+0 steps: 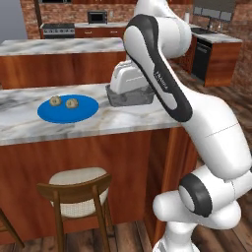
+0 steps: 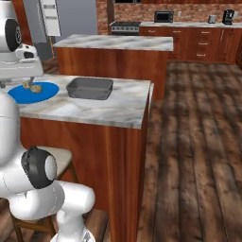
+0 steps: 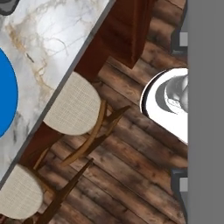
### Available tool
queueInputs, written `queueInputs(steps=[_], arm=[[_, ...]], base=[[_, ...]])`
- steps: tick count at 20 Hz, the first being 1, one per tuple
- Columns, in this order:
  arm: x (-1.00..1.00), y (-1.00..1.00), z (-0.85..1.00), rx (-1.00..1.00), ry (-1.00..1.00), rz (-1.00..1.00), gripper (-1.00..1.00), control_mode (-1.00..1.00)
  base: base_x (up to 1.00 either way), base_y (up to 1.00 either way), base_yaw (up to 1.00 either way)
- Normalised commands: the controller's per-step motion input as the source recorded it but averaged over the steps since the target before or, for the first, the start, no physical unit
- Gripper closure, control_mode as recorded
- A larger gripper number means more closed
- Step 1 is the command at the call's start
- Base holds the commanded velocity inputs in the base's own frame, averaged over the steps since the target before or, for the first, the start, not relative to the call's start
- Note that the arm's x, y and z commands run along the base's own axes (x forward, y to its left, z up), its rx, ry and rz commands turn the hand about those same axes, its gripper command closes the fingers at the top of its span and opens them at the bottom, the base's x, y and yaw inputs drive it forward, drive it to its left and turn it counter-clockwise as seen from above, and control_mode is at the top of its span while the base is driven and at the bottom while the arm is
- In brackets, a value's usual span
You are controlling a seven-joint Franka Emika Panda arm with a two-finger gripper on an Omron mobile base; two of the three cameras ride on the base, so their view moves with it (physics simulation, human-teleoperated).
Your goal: Place two dumplings into each of the tupperware containers and then place the containers in the fridge.
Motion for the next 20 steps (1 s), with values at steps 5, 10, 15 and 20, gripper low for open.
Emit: queueInputs(steps=[5,10,15,20], arm=[[0.48,0.40,-0.14,0.00,0.03,0.11,-1.00,-1.00],[0.39,0.20,-0.23,0.00,0.01,0.11,-1.00,-1.00],[0.44,0.29,-0.26,0.00,0.00,0.07,-1.00,-1.00],[0.55,0.36,-0.07,0.00,0.03,0.04,-1.00,-1.00]], base=[[0.00,0.00,0.00],[0.00,0.00,0.00],[0.00,0.00,0.00],[0.00,0.00,0.00]])
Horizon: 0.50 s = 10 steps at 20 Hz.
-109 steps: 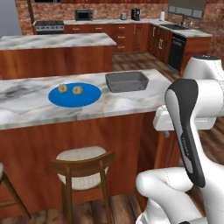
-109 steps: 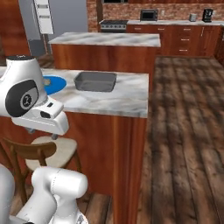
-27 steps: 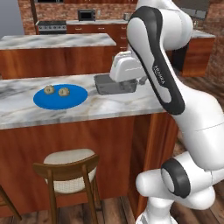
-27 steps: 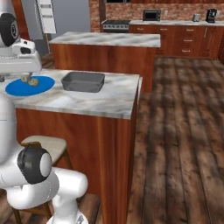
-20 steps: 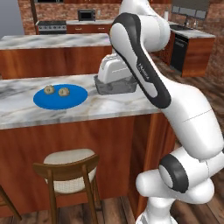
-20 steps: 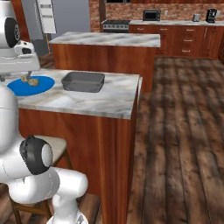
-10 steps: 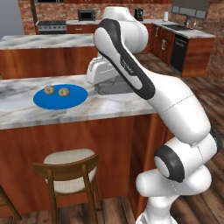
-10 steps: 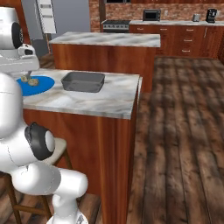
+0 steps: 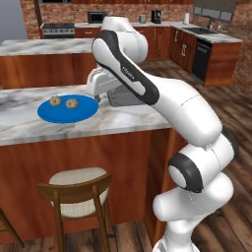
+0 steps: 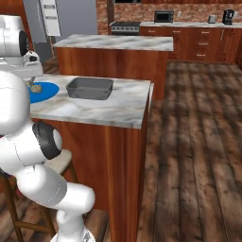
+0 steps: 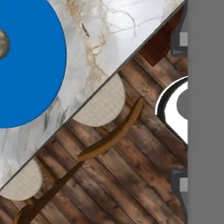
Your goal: Place two dumplings into each of the tupperware containers and then place the containers in the fridge.
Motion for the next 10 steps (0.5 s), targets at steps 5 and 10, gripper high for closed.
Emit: queueInputs(steps=[5,10], arm=[[0.56,0.34,-0.33,0.00,0.02,0.04,-1.00,-1.00],[0.29,0.14,-0.67,0.00,-0.07,0.02,-1.00,-1.00]], base=[[0.00,0.00,0.00],[0.00,0.00,0.00]])
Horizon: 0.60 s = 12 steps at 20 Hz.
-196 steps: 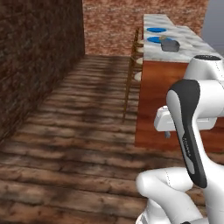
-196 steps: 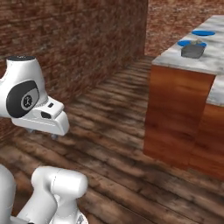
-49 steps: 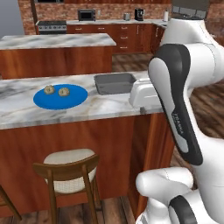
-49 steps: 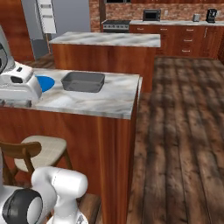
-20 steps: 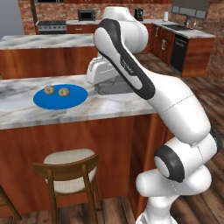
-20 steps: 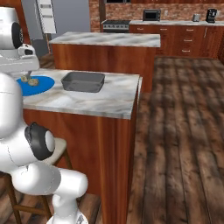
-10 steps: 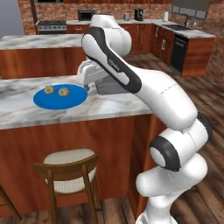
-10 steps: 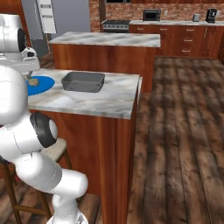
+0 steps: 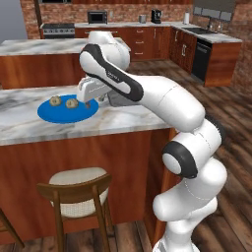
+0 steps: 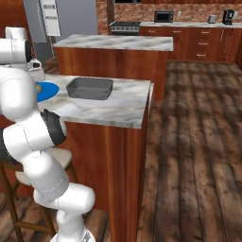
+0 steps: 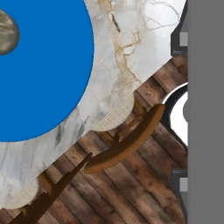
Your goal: Place two dumplings into each of the tupperware containers and then place the containers in the fridge.
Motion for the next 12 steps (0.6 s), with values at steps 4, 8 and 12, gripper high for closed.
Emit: queueInputs(steps=[4,8,12], arm=[[0.16,0.02,-0.39,0.01,-0.18,0.00,-1.00,-1.00],[0.10,0.01,-0.24,0.05,-0.26,0.00,-1.00,-1.00],[0.18,0.05,-0.20,0.11,-0.20,0.00,-1.00,-1.00]], base=[[0.00,0.00,0.00],[0.00,0.00,0.00],[0.00,0.00,0.00]])
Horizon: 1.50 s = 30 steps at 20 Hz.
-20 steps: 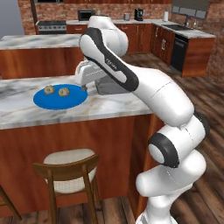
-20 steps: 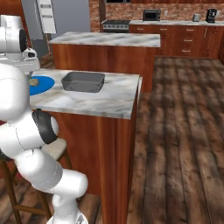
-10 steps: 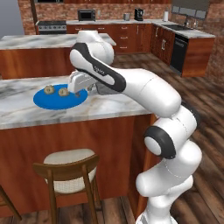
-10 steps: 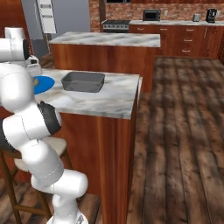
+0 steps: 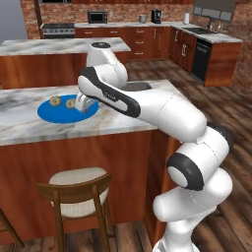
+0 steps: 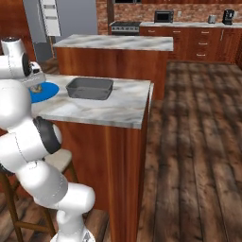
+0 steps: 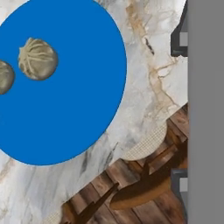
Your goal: Place two dumplings into each of the tupperware containers and then place the containers in the fridge.
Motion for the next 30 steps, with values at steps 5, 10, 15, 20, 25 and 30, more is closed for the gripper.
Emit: queueInputs(steps=[5,10,15,20,25,30], arm=[[0.28,0.14,-0.03,0.10,-0.05,0.00,-1.00,-1.00],[0.39,0.22,0.00,0.02,0.00,0.00,-1.00,-1.00],[0.39,0.23,0.00,0.00,0.00,0.00,-1.00,-1.00],[0.56,0.20,0.00,0.00,0.00,0.00,-1.00,-1.00],[0.53,0.24,0.00,0.00,0.00,0.00,-1.00,-1.00],[0.45,0.23,-0.10,0.00,0.00,0.00,-1.00,-1.00]], base=[[0.00,0.00,0.00],[0.00,0.00,0.00],[0.00,0.00,0.00],[0.00,0.00,0.00],[0.00,0.00,0.00],[0.00,0.00,0.00]])
